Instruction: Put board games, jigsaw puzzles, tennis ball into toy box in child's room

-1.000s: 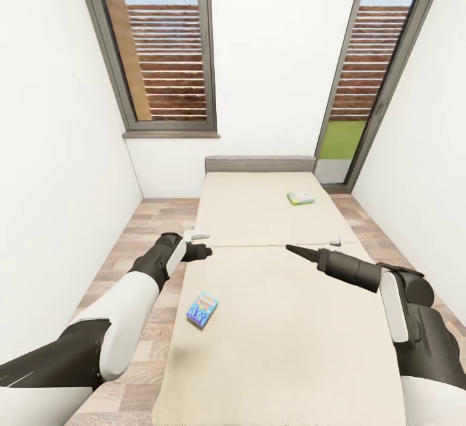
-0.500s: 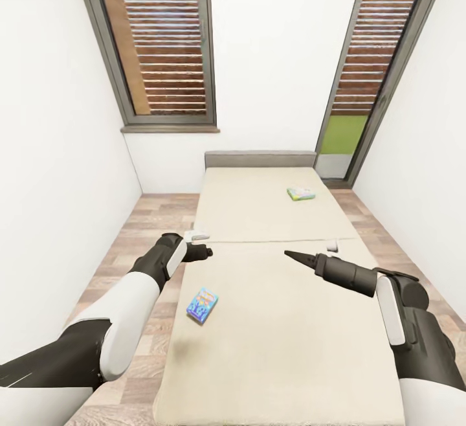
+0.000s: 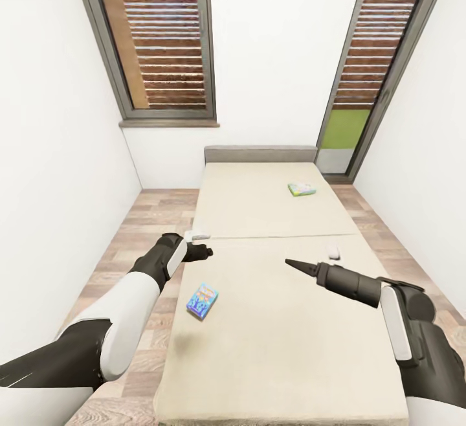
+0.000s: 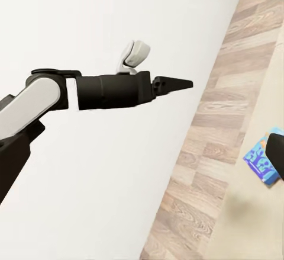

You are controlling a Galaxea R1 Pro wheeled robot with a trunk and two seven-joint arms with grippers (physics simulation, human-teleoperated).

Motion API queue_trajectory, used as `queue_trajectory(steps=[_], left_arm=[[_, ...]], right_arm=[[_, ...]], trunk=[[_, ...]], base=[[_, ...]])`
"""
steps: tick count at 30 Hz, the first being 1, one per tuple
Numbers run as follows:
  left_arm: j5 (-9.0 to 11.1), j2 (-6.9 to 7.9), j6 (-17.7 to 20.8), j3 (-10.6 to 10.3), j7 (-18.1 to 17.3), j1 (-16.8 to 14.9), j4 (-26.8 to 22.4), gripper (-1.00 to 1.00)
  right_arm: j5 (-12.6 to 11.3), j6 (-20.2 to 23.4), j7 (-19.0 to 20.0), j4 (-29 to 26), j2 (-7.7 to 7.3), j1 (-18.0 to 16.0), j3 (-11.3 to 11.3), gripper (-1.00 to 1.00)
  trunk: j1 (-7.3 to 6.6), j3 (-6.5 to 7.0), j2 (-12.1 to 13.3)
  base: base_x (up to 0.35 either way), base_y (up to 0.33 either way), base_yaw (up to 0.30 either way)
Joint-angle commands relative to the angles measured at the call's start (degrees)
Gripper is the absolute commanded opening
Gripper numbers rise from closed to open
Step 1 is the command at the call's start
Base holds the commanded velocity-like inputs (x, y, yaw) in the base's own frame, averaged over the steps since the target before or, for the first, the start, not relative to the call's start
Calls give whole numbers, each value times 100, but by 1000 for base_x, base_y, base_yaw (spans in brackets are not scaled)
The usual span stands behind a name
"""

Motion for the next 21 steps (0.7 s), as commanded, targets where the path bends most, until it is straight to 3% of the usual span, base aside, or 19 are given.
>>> queue_trajectory(steps=[1, 5, 13, 16, 21], left_arm=[[-1, -6, 30, 36, 9, -4, -8, 100], [-7, 2, 28, 40, 9, -4, -8, 100], [-2, 12, 24, 44, 9, -4, -8, 100], [-10, 14, 22, 44, 9, -4, -8, 100], [-11, 15, 19, 44, 9, -4, -8, 100]], right_arm=[[20, 18, 34, -75, 0, 42, -3, 100], [15, 18, 151, -367, 2, 260, -1, 100], [29, 18, 988, -485, 1, 780, -39, 100], [30, 18, 1379, -496, -7, 1074, -164, 100], [32, 18, 1739, -500, -8, 1198, -298, 100]], trunk=[[3, -21, -11], [3, -58, -11], [3, -134, -11], [3, -162, -11], [3, -209, -11]], base=[[0, 0, 0], [0, 0, 0], [0, 0, 0], [0, 0, 0], [0, 0, 0]])
